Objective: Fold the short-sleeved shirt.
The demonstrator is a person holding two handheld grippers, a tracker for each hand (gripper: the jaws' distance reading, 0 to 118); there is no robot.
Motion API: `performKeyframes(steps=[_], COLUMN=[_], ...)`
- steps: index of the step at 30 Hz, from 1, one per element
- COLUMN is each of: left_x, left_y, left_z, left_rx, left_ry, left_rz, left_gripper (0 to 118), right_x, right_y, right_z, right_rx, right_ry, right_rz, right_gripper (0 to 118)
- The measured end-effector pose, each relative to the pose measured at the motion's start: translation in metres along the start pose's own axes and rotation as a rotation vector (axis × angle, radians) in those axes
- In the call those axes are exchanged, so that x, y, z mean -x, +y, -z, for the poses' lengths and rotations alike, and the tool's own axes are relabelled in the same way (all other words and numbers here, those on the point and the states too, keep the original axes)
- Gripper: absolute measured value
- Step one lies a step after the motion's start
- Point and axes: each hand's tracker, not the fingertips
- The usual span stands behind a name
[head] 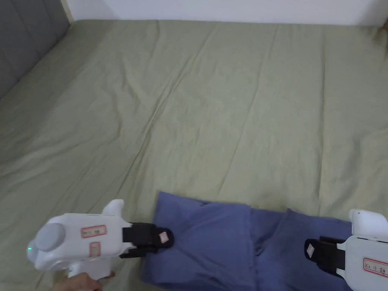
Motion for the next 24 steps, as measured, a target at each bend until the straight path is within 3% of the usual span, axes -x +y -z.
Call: performKeyframes(steps=[6, 11, 15, 18, 24], left_x=[0.043, 0.015, -0.033, -0.087, -0.192], left_y=[0.019, 0.018, 0.018, 0.017, -0.007], left_z=[-0.085, -0.115, -0.113, -0.104, -0.037], left_rx=[-0.094, -0.154, -0.197, -0.200, -0.121], left_ry=[0.214, 0.289, 0.346, 0.292, 0.299], left_rz=[-0.025, -0.021, 0.057, 0.125, 0.363], left_gripper=[9, 9, 9, 9, 9], right_x=[0.001, -0.008, -0.015, -0.021, -0.043], right_y=[-0.001, -0.008, -0.011, -0.010, -0.013], right_z=[0.003, 0.006, 0.004, -0.001, -0.014], right_rx=[0.007, 0.017, 0.021, 0.013, -0.033], right_ry=[-0.003, 0.020, 0.018, 0.014, 0.024], right_rz=[-0.010, 0.031, 0.043, 0.045, 0.113], right_gripper=[0, 0, 0, 0, 0])
